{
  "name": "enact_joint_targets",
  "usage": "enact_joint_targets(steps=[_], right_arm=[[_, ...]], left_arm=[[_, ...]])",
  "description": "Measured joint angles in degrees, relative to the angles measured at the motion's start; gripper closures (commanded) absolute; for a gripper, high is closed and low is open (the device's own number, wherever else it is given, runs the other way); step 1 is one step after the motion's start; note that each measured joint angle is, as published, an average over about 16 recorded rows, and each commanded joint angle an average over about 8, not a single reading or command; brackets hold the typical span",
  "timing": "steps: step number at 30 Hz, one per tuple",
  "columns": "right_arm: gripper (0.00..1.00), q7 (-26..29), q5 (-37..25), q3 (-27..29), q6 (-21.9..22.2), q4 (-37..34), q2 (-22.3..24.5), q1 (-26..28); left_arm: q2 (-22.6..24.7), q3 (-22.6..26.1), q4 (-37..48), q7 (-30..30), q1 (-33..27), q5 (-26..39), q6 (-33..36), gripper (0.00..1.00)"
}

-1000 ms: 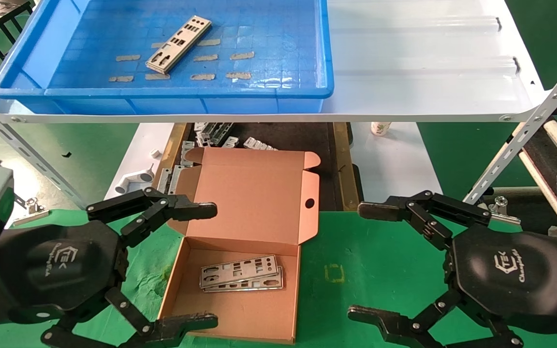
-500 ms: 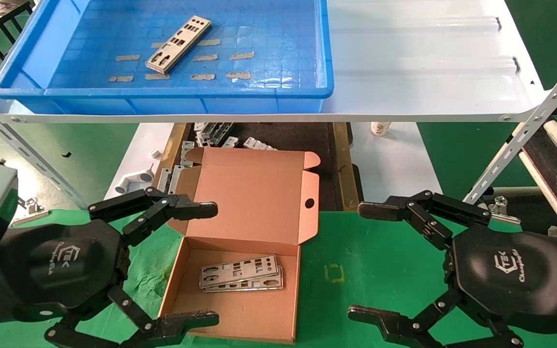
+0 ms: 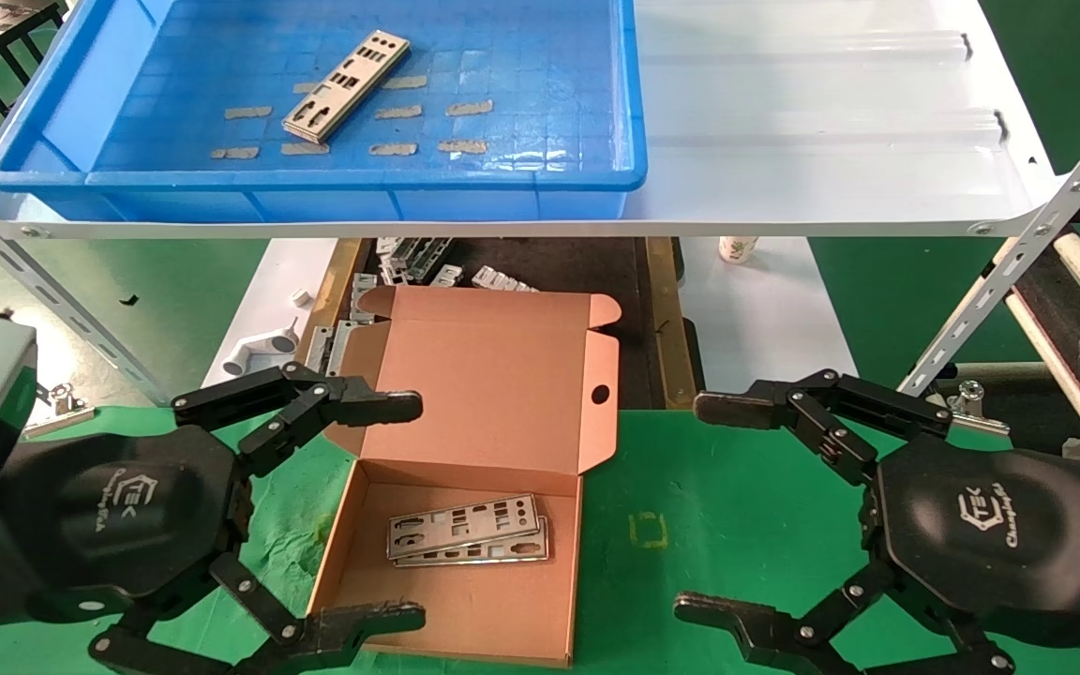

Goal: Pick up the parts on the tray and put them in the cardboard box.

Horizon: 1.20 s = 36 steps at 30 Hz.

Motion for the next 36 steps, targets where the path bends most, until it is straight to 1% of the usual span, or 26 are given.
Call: enact_joint_targets(steps=[36], right_arm=[[0.00, 0.00, 0.00, 0.00, 0.00, 0.00, 0.00, 0.00]], left_arm=[[0.03, 0.06, 0.06, 0.05, -0.04, 0.04, -0.01, 0.00]])
